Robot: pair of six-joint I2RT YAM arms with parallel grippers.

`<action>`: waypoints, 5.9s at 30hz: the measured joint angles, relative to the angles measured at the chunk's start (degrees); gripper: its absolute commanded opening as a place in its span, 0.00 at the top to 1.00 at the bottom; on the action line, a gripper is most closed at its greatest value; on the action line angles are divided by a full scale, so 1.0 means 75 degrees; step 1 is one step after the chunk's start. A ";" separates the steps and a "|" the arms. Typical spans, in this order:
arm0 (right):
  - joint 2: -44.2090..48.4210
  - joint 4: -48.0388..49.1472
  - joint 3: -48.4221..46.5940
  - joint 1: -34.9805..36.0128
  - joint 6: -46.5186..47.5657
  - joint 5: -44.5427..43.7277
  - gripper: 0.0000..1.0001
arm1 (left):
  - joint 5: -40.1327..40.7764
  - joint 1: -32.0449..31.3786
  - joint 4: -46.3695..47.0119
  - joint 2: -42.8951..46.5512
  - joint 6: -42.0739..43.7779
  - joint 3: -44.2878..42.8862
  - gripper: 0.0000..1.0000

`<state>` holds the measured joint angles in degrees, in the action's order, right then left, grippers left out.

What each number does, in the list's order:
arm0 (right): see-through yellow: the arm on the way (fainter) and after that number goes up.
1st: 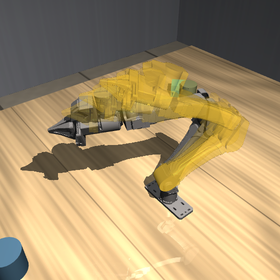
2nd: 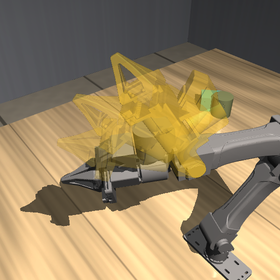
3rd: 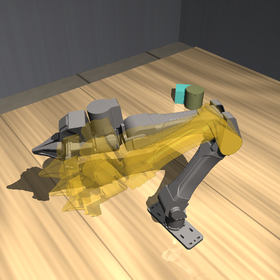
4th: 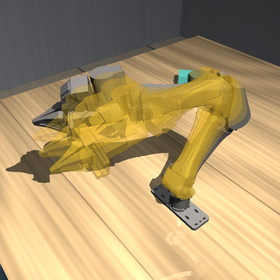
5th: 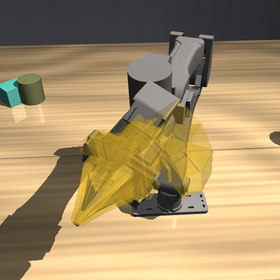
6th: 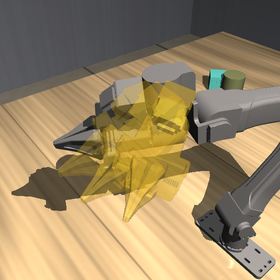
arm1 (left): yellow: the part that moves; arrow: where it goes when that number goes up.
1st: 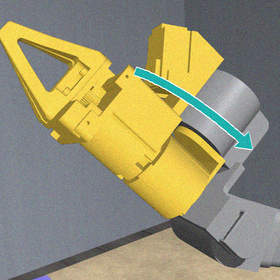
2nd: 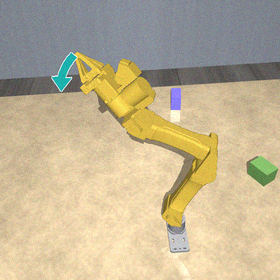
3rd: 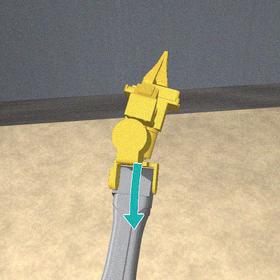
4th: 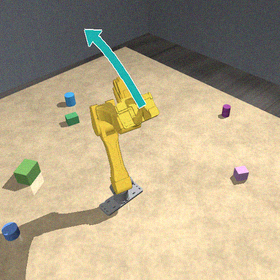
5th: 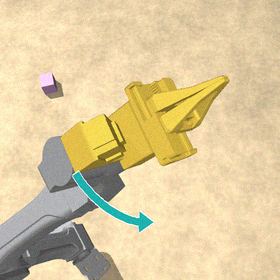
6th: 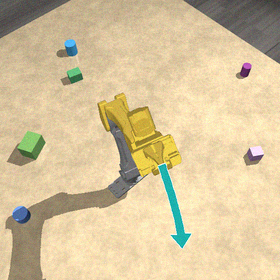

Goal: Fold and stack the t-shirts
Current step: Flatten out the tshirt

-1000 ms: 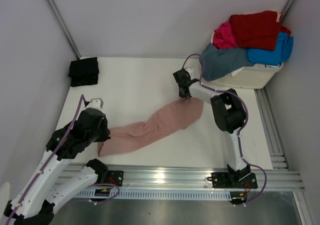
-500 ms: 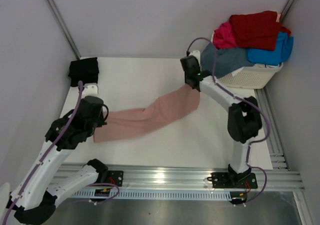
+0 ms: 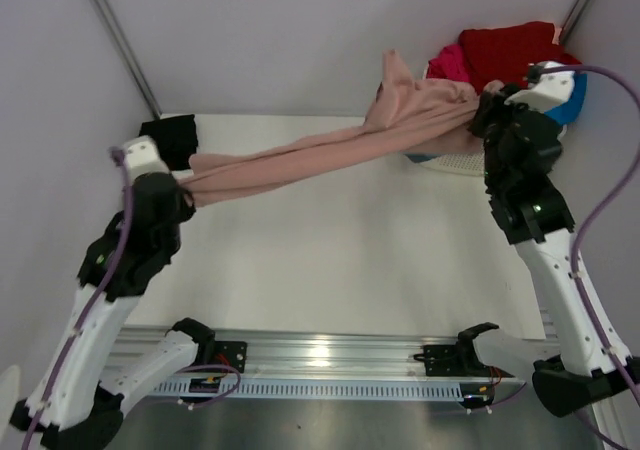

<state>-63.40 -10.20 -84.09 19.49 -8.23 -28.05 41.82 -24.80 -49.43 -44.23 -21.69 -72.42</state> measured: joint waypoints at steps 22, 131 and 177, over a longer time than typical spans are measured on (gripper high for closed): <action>-0.0877 -0.1988 0.0565 0.0224 -0.0283 -0.0175 1.00 | -0.1145 0.0181 -0.0347 -0.0070 0.0029 0.0510 0.99; -0.2783 -0.0140 0.4054 -0.0452 -0.3707 0.3147 0.19 | -0.6522 0.4357 0.1518 -0.5531 -0.2760 0.2669 0.48; -0.2594 -0.0085 0.3864 -0.0227 -0.3821 0.3025 0.19 | -0.5394 0.3200 -0.1078 -0.8859 -0.2358 -0.0146 1.00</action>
<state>-82.85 -10.83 -55.11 17.78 -36.88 -5.37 1.37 -0.80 -57.52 -110.67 -39.38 -73.52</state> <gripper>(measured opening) 0.809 0.009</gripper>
